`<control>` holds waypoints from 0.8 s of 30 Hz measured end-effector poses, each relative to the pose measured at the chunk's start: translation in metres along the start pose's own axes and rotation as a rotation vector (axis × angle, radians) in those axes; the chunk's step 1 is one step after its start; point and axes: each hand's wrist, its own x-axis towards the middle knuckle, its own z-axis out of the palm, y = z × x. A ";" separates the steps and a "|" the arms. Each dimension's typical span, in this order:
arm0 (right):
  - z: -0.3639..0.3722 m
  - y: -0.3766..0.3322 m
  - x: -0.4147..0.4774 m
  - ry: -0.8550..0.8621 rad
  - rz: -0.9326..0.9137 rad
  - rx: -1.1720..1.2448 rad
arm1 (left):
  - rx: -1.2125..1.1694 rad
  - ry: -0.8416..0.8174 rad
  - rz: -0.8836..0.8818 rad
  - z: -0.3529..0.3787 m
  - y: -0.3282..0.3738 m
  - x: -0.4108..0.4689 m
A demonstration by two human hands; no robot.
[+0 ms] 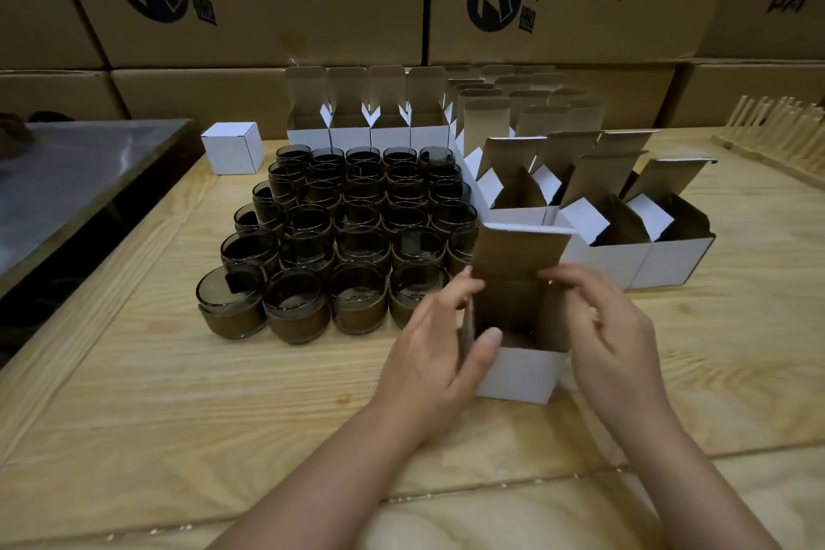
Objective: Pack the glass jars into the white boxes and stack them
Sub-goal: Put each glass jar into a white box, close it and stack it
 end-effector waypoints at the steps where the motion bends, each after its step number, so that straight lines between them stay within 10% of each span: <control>1: -0.003 0.002 0.001 0.021 0.062 0.057 | -0.032 -0.002 -0.043 0.000 -0.001 -0.001; 15: -0.018 0.017 0.017 -0.318 0.347 0.311 | -0.283 -0.053 -0.243 -0.004 -0.001 0.001; 24: -0.044 0.001 0.034 -0.597 0.203 -0.474 | -0.243 -0.196 -0.227 -0.004 0.002 0.007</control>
